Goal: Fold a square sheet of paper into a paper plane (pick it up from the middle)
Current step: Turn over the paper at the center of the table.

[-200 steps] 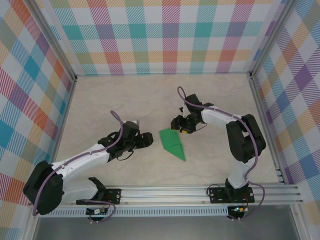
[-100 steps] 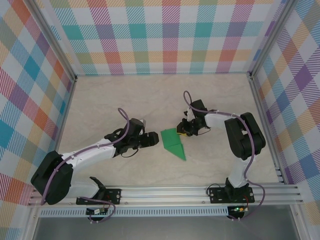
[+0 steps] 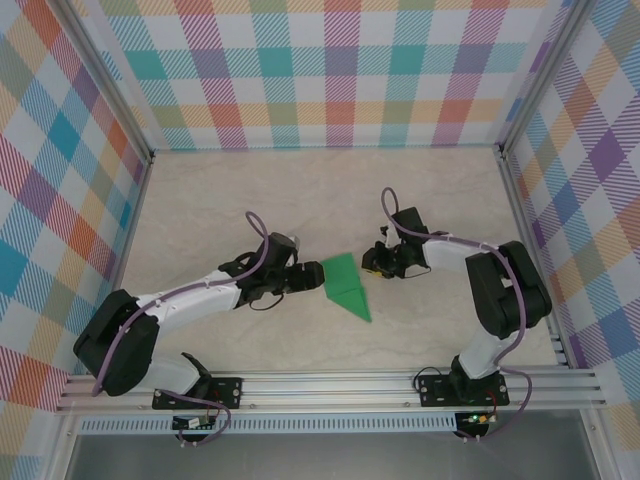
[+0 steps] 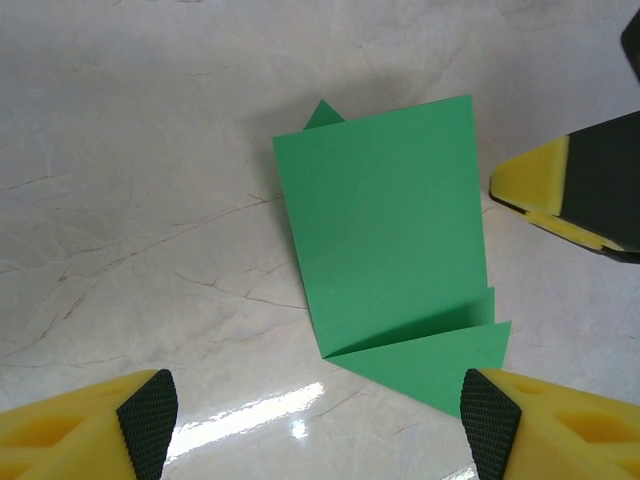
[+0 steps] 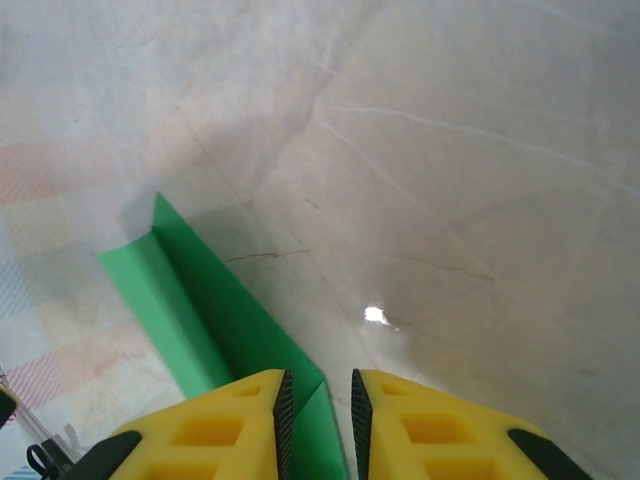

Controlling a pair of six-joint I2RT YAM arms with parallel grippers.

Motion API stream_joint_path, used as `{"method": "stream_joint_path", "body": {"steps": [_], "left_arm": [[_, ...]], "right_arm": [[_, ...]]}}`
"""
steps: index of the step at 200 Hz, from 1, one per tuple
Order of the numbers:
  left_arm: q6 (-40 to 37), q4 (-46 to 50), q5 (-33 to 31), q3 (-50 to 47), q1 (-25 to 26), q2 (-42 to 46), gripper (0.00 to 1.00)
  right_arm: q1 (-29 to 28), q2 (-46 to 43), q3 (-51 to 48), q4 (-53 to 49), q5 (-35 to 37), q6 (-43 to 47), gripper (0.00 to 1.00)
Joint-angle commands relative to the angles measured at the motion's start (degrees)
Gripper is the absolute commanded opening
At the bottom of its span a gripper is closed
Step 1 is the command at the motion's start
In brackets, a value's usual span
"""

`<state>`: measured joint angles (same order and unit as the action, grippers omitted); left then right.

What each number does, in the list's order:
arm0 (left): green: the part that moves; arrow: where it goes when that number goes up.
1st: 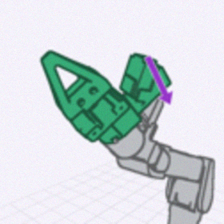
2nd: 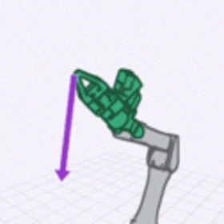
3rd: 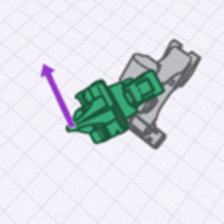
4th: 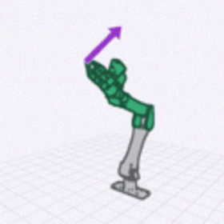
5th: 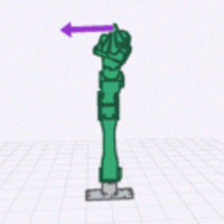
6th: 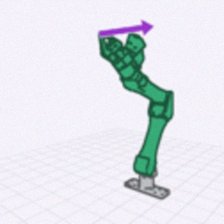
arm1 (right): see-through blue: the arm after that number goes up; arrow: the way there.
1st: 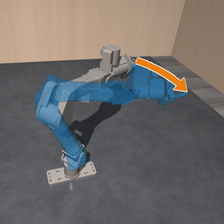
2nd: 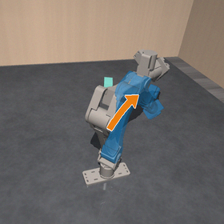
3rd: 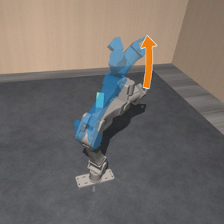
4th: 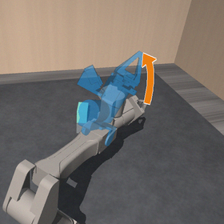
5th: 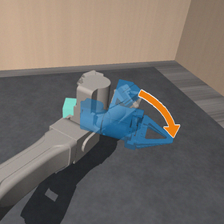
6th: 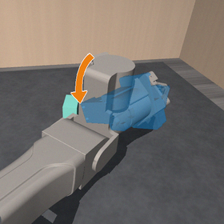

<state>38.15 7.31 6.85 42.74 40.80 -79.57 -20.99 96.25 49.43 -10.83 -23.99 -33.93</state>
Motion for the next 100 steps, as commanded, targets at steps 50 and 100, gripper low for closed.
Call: {"method": "stream_joint_path", "body": {"steps": [50,100], "left_arm": [[2.3,-0.1,-1.5,1.6,0.6,-1.5,0.76],[2.3,0.0,-1.3,1.6,0.7,-1.9,0.75]], "right_arm": [[-0.8,-4.4,-2.2,-5.6,-11.6,11.7,0.62],[-1.6,0.9,0.4,-5.3,-15.7,15.4,0.61]]}}
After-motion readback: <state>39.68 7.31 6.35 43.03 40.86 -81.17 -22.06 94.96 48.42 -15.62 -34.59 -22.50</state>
